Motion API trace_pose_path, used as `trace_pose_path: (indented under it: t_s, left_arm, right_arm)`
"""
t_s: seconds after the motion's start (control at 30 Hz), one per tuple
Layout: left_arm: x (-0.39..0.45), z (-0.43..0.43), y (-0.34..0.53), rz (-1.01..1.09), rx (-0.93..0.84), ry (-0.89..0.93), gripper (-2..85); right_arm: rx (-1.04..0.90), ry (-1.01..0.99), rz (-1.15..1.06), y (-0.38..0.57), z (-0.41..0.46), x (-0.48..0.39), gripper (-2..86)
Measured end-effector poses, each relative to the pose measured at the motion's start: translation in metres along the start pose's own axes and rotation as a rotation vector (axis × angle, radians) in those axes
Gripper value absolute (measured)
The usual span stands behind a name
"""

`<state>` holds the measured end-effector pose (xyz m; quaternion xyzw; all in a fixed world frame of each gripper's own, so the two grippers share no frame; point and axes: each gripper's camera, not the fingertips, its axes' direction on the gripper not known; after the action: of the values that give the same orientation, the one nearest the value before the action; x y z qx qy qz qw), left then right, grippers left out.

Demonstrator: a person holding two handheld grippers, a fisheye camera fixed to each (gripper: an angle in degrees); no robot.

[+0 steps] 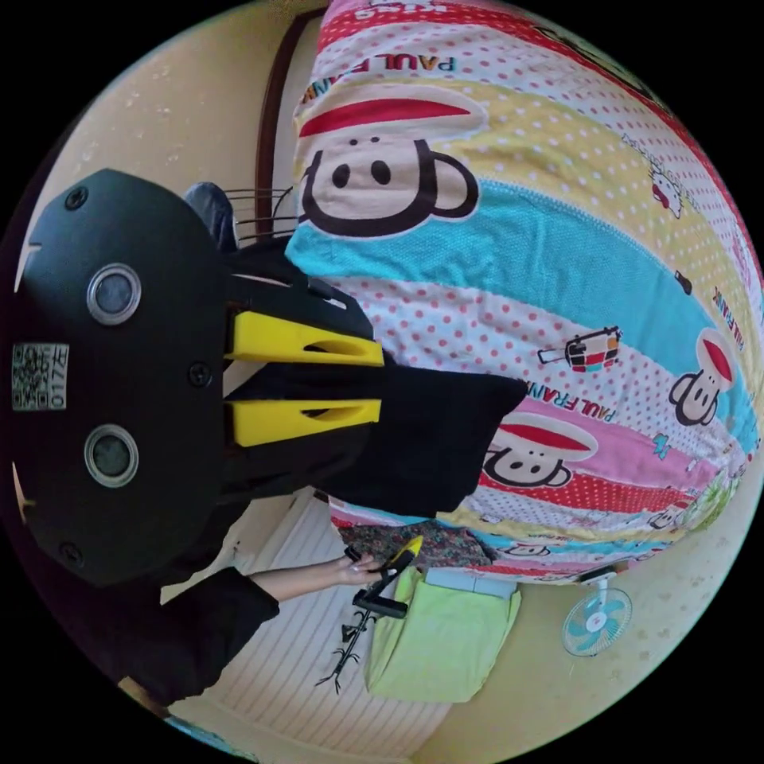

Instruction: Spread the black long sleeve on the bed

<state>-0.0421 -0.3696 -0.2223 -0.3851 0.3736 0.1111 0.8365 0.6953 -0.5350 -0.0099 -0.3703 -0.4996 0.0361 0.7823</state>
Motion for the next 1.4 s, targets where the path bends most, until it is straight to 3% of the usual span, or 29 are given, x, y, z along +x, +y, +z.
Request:
trace_pose_path:
  t_s: [0.07,0.1,0.13,0.23,0.33,0.4,0.47,0.53,0.63,0.7,0.77,0.87,0.97,1.17,1.27,1.4]
  left_arm:
    - [-0.018,0.026,-0.016,-0.024,-0.055,-0.032,9.4]
    - [-0.031,0.054,-0.023,-0.041,-0.153,-0.029,10.1]
    - [-0.04,0.077,-0.021,-0.063,-0.209,-0.013,10.4]
    - [-0.045,0.072,-0.015,-0.088,-0.142,-0.008,6.5]
    - [-0.024,0.058,-0.023,0.081,-0.288,0.1,4.2]
    - [-0.007,0.016,-0.018,0.159,-0.197,0.108,4.0]
    - [0.005,-0.039,-0.007,0.215,-0.065,0.24,3.9]
    - [0.014,-0.121,0.023,0.325,0.17,0.373,3.9]
    - [0.003,-0.179,0.066,0.387,0.357,0.345,4.0]
    - [-0.022,-0.18,0.077,0.311,0.392,0.328,4.1]
    - [-0.056,-0.164,0.076,0.215,0.384,0.361,4.3]
    - [-0.106,-0.12,0.067,0.052,0.291,0.348,5.1]
    - [-0.134,-0.088,0.067,-0.044,0.206,0.211,6.2]
    - [-0.17,-0.056,0.07,-0.098,0.157,0.294,7.9]
    - [-0.208,-0.021,0.063,-0.243,0.108,0.374,10.8]
    - [-0.254,0.01,0.059,-0.427,0.177,0.575,11.9]
  right_arm:
    - [-0.313,-0.113,0.044,-0.02,0.069,0.017,11.8]
    - [-0.372,-0.18,0.058,-0.02,0.084,0.017,11.8]
    - [-0.355,-0.211,0.092,-0.017,0.09,0.013,10.5]
    - [-0.273,-0.348,-0.005,-0.014,0.067,-0.018,4.9]
    - [-0.093,-0.58,-0.17,-0.016,0.005,-0.052,2.3]
    - [-0.006,-0.739,-0.309,-0.016,-0.037,-0.076,1.7]
    - [0.124,-0.853,-0.524,-0.004,-0.099,-0.109,1.6]
    - [0.181,-0.912,-0.672,0.007,-0.139,-0.125,2.1]
    - [0.113,-0.78,-0.768,0.019,-0.158,-0.131,3.6]
    - [0.028,-0.552,-0.647,0.012,-0.132,-0.116,4.1]
    - [-0.071,-0.213,-0.386,-0.003,-0.07,-0.081,4.3]
    - [-0.201,-0.138,-0.195,-0.015,-0.001,-0.049,5.0]
    - [-0.24,0.006,-0.012,-0.021,0.034,-0.038,5.5]
    - [-0.178,-0.343,0.08,-0.043,0.067,-0.06,8.8]
    - [-0.298,-0.42,0.23,-0.062,0.124,-0.058,11.8]
    - [-0.268,-0.509,0.38,-0.085,0.169,-0.057,13.0]
